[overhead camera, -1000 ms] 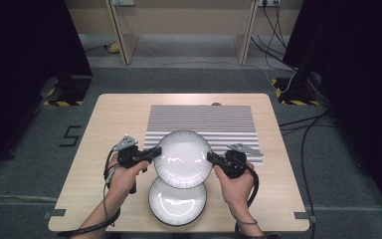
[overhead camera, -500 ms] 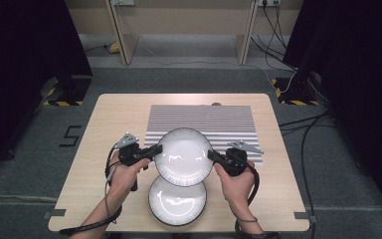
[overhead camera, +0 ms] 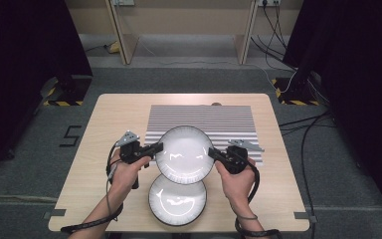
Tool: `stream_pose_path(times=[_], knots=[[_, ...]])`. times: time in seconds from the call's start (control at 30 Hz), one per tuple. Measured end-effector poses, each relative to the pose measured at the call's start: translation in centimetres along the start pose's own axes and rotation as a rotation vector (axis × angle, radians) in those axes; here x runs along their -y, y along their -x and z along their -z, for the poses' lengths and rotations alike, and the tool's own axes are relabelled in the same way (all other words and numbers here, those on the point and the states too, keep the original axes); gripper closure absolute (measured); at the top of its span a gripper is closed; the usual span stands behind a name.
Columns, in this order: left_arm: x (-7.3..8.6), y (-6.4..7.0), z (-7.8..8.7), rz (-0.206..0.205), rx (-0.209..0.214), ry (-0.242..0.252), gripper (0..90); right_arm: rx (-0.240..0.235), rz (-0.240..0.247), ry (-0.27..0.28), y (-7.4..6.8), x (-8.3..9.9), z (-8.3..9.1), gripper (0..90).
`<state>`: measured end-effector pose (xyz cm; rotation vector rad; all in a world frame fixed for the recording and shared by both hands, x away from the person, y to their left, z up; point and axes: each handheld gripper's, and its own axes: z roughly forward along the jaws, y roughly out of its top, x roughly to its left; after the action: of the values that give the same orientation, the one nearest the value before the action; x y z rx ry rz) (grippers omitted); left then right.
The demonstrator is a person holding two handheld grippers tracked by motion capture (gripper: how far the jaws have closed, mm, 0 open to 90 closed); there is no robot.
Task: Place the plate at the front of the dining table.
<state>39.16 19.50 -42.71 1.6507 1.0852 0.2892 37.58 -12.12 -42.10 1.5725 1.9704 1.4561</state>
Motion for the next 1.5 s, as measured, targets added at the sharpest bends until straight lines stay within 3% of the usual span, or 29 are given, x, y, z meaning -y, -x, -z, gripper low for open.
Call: stream_pose_path(times=[1.5], knots=[[-0.9,-0.6,-1.6,-0.006,-0.015,0.006,84.9,0.029,0.014,0.018,0.7,-1.0,-0.9,84.9]])
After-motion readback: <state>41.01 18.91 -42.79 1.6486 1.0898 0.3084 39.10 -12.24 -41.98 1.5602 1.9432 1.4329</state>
